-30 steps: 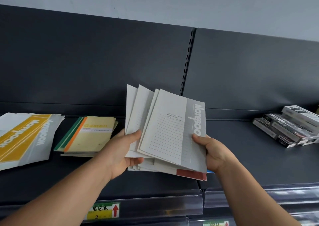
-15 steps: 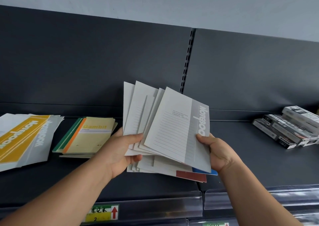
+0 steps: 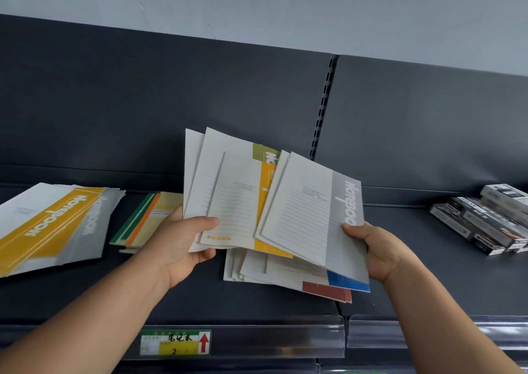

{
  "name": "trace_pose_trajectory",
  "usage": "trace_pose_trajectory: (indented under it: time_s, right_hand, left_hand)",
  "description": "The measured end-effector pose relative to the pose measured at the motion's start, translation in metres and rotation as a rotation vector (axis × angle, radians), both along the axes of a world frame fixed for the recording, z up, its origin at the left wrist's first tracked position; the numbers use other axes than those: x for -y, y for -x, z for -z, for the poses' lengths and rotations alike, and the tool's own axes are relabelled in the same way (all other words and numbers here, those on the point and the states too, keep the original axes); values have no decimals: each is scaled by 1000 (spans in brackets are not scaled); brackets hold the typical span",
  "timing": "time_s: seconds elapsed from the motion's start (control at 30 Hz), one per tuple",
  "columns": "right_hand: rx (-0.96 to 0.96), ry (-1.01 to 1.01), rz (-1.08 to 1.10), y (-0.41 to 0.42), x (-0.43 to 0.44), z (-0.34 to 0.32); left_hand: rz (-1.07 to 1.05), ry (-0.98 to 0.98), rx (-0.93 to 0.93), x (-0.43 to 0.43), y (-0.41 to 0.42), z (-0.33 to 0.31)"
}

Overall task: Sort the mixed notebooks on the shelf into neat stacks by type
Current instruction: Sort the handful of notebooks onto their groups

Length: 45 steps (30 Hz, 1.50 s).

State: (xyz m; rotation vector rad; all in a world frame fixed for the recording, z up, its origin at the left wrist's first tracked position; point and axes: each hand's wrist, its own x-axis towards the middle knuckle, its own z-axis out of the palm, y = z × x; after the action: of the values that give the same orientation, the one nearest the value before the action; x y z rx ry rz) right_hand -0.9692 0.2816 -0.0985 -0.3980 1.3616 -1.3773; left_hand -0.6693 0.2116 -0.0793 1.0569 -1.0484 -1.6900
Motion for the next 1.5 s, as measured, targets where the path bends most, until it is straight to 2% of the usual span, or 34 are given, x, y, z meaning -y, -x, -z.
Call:
trace_pose_trajectory:
  time_s: [0.07,0.2,0.37,0.43,0.47,0.53,0.6,0.63,1.0,1.13,1.37,1.5]
  right_hand:
    - [-192,-125,33,10,-3,-2]
    - [-709,-331,60,21,-4,7]
    - [-1242,-561,-58,3,3,5]
    - [-1371,-458,-2,-13,5,-3]
    - [-1312,-307,12,-23,7,-8]
    - [-916,-25,-42,-52,10,-24]
    - [-473,76,-164,-82,15,-34]
    - [-375,71,-216,-93,19,-34]
    - [-309,173,-203,-147,53,-28]
    - [-287,186,-150,-180,70,-30]
    - [-113,129,-204,-260,101,-33]
    - [-88,106,-195,-301,116,-35]
  left_hand:
    - [-16,14,4,2,-10,-2]
    - [-42,25,-16,2,-23,-7]
    - [-36,35,-50,1,-30,-12]
    - [-32,34,-43,-2,-28,-10]
    - [-29,33,-41,-3,-26,-9]
    - [-18,29,-39,-5,-23,-6]
    - [-14,28,-31,-8,-21,-4]
    - [-12,33,-25,-9,-20,-4]
    - [-161,90,-15,-10,-68,-17]
    - [-221,90,-29,-5,-108,-18]
    - [-252,119,-32,16,-190,-25]
    - [-256,116,-31,33,-232,-26]
